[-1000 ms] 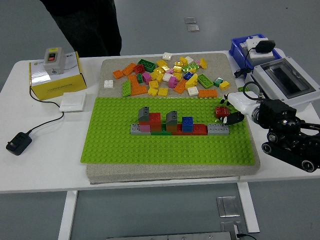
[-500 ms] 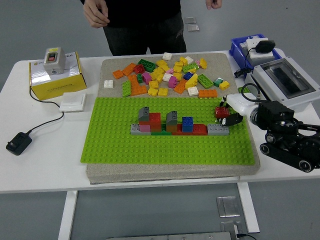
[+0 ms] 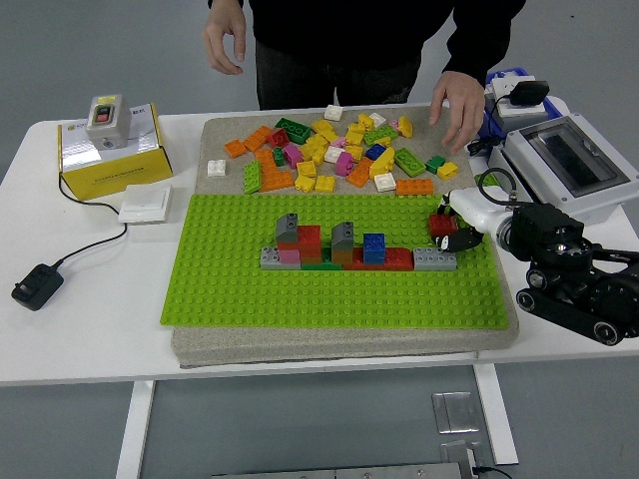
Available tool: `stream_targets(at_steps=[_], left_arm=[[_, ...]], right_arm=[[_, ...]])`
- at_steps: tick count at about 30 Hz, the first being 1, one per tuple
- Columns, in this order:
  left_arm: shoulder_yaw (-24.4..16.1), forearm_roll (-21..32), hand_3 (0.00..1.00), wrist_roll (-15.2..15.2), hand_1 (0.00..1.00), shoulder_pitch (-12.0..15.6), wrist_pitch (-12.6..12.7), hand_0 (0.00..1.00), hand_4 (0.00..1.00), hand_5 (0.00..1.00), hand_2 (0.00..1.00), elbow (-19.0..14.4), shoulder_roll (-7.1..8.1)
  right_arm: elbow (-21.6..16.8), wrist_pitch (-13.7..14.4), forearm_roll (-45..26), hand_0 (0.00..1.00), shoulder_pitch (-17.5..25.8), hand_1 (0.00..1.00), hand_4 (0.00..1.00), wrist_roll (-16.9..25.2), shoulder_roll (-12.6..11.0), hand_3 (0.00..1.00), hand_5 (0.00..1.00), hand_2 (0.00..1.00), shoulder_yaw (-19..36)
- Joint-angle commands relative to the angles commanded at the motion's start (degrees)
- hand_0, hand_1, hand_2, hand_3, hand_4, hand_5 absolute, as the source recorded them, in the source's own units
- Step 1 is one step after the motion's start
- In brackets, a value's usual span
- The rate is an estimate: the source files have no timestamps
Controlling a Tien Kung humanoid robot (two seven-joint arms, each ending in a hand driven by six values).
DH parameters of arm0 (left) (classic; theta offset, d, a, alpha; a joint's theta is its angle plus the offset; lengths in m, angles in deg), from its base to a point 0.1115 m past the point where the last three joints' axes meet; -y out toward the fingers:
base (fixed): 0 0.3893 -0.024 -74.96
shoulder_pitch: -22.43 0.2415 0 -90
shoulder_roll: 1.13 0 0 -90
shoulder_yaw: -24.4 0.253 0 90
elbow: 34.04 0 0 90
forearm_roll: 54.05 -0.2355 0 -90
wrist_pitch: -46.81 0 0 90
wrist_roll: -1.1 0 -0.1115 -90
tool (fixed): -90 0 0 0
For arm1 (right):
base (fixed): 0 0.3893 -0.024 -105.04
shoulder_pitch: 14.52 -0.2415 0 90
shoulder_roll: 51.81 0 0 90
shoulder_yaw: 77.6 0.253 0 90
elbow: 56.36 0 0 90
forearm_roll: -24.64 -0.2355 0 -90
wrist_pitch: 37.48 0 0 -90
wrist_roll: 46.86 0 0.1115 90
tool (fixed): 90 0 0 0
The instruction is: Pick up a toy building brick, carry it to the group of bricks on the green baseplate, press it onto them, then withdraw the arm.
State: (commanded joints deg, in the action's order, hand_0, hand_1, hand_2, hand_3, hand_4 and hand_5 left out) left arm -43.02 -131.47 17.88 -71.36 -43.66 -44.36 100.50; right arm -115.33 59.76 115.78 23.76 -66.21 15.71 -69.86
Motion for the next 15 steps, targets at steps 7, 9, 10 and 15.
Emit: stream_targets(at_steps=[7,9,10,15], left_arm=[[0.5,0.5,0.611,-0.2,0.617,0.0,0.1,0.629,0.182,0.679,0.546,0.0,0.02],[0.7,0.7,0.611,-0.2,0.617,0.0,0.1,0.629,0.182,0.679,0.546,0.0,0.02],[0.8,0.8,0.61,-0.3,0.616,0.0,0.1,0.629,0.181,0.682,0.547,0.0,0.01],[1.0,1.1,0.61,-0.4,0.616,0.0,0.1,0.629,0.181,0.682,0.547,0.0,-0.02]], right_arm=[[0.0,0.4,0.3,0.14,0.1,0.182,0.65,-0.2,0.1,0.663,0.47,0.562,-0.3],[0.0,0.5,0.4,0.14,0.1,0.182,0.65,-0.2,0.1,0.663,0.47,0.562,-0.4],[0.0,0.6,0.5,0.137,0.1,0.181,0.63,-0.2,0.2,0.649,0.458,0.541,-0.5],[-0.1,1.2,1.2,0.137,0.2,0.181,0.63,-0.4,0.2,0.649,0.458,0.541,-0.7]])
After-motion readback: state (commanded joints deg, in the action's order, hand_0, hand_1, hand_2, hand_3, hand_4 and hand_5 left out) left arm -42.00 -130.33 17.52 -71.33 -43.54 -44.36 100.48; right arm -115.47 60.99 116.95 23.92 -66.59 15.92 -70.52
